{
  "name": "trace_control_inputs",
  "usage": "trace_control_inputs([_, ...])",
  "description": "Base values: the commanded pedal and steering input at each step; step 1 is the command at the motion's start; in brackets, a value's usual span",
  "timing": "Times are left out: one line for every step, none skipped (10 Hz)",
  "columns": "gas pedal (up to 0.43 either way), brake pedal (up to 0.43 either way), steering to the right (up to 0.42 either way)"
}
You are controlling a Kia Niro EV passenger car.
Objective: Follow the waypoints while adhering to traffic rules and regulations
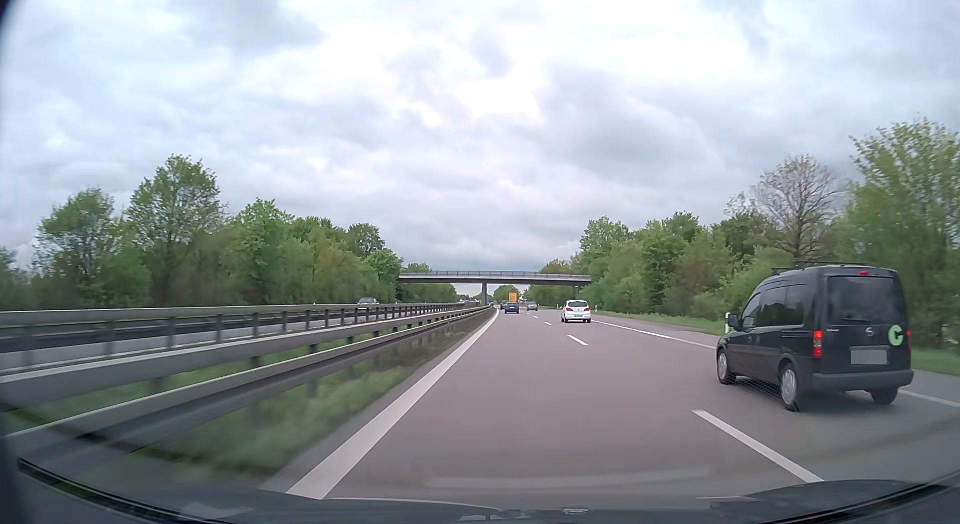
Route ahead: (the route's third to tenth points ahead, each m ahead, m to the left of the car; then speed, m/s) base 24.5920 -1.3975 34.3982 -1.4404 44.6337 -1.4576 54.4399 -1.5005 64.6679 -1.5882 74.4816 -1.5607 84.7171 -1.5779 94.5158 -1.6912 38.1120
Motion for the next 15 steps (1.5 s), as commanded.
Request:
trace_control_inputs([0.441, 0.012, -0.002])
trace_control_inputs([0.441, 0.012, -0.002])
trace_control_inputs([0.441, 0.012, -0.002])
trace_control_inputs([0.441, 0.012, -0.002])
trace_control_inputs([0.441, 0.012, -0.002])
trace_control_inputs([0.441, 0.012, 0.000])
trace_control_inputs([0.441, 0.012, 0.000])
trace_control_inputs([0.441, 0.012, 0.000])
trace_control_inputs([0.441, 0.012, 0.000])
trace_control_inputs([0.441, 0.012, 0.000])
trace_control_inputs([0.441, 0.012, 0.000])
trace_control_inputs([0.441, 0.012, 0.000])
trace_control_inputs([0.441, 0.012, 0.000])
trace_control_inputs([0.441, 0.012, 0.000])
trace_control_inputs([0.441, 0.012, 0.000])
